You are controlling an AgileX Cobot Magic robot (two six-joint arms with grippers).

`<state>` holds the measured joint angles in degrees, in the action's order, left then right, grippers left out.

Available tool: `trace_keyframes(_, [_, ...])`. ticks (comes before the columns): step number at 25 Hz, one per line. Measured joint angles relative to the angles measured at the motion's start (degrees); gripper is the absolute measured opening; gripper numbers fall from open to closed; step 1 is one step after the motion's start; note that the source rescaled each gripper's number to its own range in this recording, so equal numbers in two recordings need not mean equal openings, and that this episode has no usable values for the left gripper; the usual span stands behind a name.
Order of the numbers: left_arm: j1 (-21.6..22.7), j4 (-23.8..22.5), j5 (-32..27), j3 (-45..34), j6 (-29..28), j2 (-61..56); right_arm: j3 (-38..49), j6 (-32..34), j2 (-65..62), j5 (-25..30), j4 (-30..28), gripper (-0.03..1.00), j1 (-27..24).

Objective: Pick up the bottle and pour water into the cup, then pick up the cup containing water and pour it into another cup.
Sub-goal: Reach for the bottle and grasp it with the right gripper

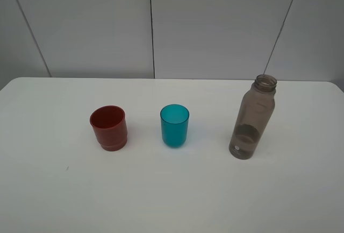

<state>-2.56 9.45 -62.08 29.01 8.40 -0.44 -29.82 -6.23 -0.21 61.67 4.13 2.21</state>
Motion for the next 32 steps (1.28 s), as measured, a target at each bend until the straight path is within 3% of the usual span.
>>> trace_keyframes(32, [0.00,0.00,0.00,0.00,0.00,0.00,-0.32,0.68,1.91,-0.39,-0.20,1.00,0.00])
